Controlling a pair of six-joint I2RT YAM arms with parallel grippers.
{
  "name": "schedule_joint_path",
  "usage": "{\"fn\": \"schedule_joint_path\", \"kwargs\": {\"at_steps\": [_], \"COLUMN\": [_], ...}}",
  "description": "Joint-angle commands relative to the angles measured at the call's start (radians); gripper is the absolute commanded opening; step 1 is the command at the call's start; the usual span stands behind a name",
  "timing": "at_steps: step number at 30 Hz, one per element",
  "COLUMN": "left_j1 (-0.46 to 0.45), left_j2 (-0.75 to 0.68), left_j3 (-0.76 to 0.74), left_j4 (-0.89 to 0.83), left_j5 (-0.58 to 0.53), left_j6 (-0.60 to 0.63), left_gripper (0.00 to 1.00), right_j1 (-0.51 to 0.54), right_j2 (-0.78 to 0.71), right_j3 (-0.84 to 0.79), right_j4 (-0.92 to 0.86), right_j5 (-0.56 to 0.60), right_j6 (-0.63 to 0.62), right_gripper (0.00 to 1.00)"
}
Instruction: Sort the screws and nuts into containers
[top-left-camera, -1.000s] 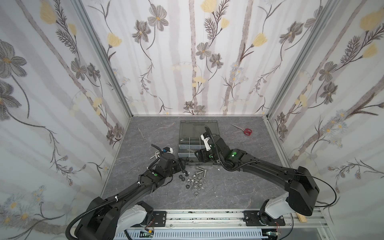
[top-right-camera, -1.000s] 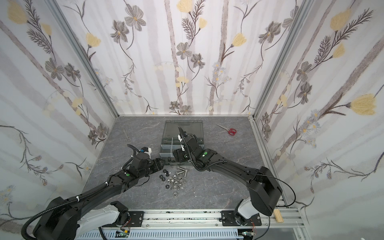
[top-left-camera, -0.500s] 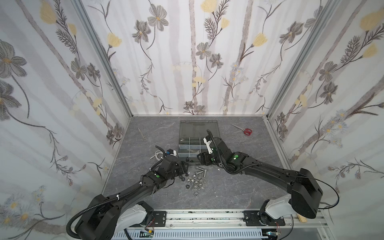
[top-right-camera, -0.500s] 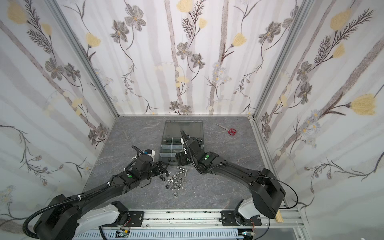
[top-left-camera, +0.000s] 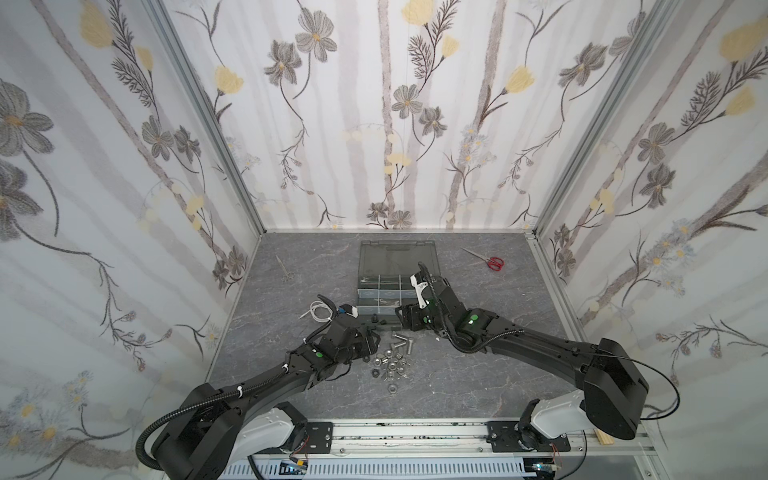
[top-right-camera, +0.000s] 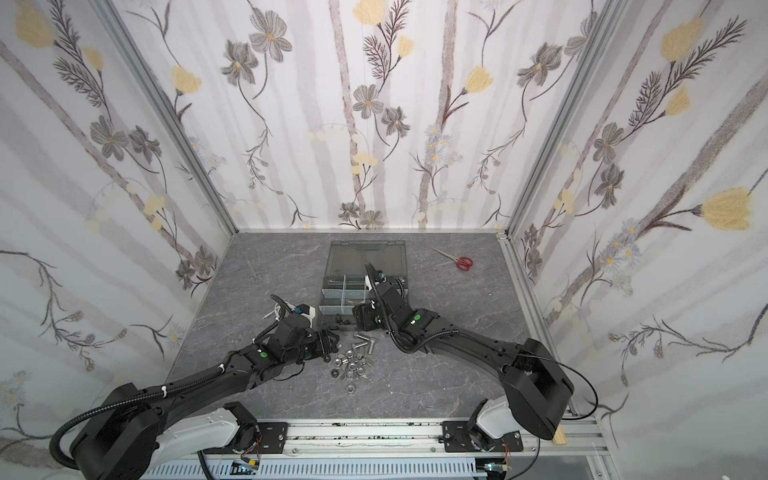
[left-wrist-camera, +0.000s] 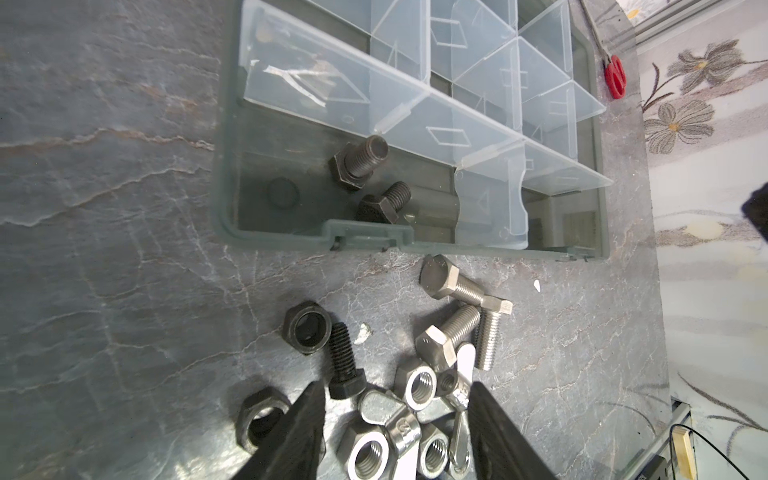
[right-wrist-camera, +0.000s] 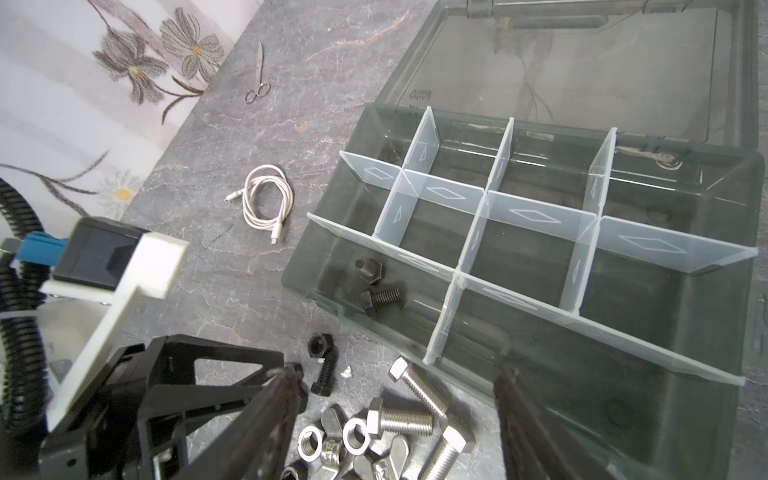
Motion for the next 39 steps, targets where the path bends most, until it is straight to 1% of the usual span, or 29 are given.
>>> {"fn": "schedule_joint_path", "kwargs": {"at_steps": [1,10,11,13,19,29,36,39], "left_j1": [-0.004,-0.027,-0.027,-0.028,-0.030,-0.051,-0.062,-0.065], "left_j2": [0.012,0.043,0.045,0.048,0.044,0.107,0.117,0.152], "left_j3": [0.014,0.043,0.049,0.056,0.062,0.086,0.093,0.096], "left_j4": [-0.015,-0.038,-0.045,-0.061,-0.097,-0.119,-0.124,-0.125], "left_j5": [-0.006,-0.015,-0.014,-0.016,-0.029,-0.021,-0.035,-0.032], "left_j6": [0.005,-0.002,-0.001,-0.001,-0.012,-0.008,-0.001,-0.001], "left_gripper": [0.57,0.57,0.57,0.57,0.56,0.50,0.46,0.44], "right_j1": [0.001,0.001,0.001,0.000,-0.001,0.000,0.000,0.000], "right_j2": [-0.006,-0.007,-0.037,-0.038,-0.025,-0.040,-0.044,-0.048], "right_j3": [-0.010,-0.071,-0.078,-0.089,-0.085,-0.100,-0.105,-0.112], "right_j4": [0.075,0.157,0.170,0.192,0.198,0.202,0.199,0.200], "right_j5": [0.010,-0.017,-0.021,-0.030,-0.061,-0.064,-0.061,-0.060], "right_j6": [0.012,0.021,0.022,0.024,0.014,0.022,0.027,0.030], "right_gripper": [0.75,0.76,0.76,0.76,0.76,0.76,0.76,0.76]}}
